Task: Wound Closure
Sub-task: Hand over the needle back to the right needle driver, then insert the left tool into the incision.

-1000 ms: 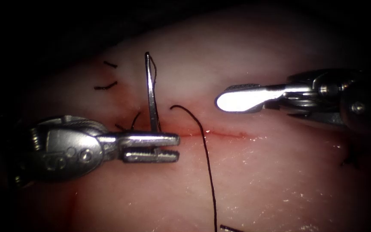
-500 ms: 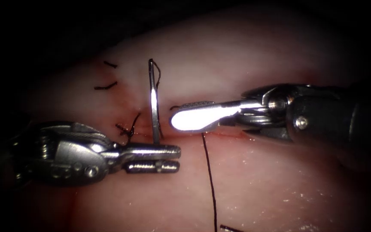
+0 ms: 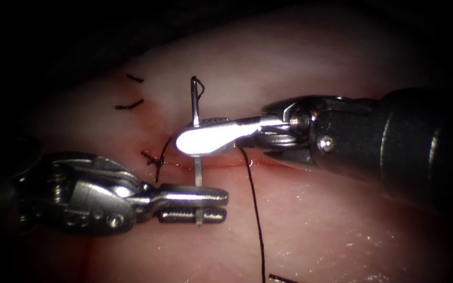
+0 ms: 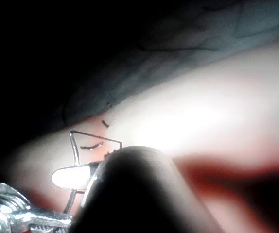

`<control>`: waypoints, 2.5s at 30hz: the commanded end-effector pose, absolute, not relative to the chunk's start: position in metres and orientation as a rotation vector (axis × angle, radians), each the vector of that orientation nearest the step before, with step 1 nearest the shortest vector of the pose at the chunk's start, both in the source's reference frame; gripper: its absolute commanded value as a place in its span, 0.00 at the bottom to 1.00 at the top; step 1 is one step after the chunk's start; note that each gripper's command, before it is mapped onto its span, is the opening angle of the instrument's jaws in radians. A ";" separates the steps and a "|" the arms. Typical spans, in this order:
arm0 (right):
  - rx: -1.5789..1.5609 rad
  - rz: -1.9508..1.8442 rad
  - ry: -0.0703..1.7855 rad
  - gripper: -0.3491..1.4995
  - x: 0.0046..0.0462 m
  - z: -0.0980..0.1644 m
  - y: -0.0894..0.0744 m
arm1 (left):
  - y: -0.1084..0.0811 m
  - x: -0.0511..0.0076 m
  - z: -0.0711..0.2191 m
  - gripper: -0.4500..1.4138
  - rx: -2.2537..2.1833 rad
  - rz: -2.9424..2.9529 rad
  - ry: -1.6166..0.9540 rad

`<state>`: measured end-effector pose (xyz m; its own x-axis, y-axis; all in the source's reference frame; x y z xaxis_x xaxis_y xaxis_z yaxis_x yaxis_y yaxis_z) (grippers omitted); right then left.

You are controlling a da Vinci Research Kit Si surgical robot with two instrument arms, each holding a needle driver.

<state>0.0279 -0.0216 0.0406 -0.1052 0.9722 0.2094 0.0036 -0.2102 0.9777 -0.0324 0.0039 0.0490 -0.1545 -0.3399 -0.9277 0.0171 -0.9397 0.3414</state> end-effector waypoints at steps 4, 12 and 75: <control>1.305 1.447 1.184 0.85 0.0293 0.041 -0.020 | 0.005 -0.0328 0.049 0.00 1.870 -2.188 -0.373; 1.300 1.442 1.180 0.77 0.0294 0.040 -0.021 | 0.005 -0.0331 0.049 0.00 1.869 -2.190 -0.376; 0.808 1.328 1.272 0.00 0.0252 0.041 -0.019 | 0.007 -0.0323 0.061 0.00 1.078 -2.988 0.754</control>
<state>0.0240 -0.0194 0.0408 -0.1908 0.9618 -0.1964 -0.2407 0.1481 0.9592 -0.0318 0.0059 0.0608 -0.7778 0.2663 -0.5693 0.0373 -0.8846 -0.4649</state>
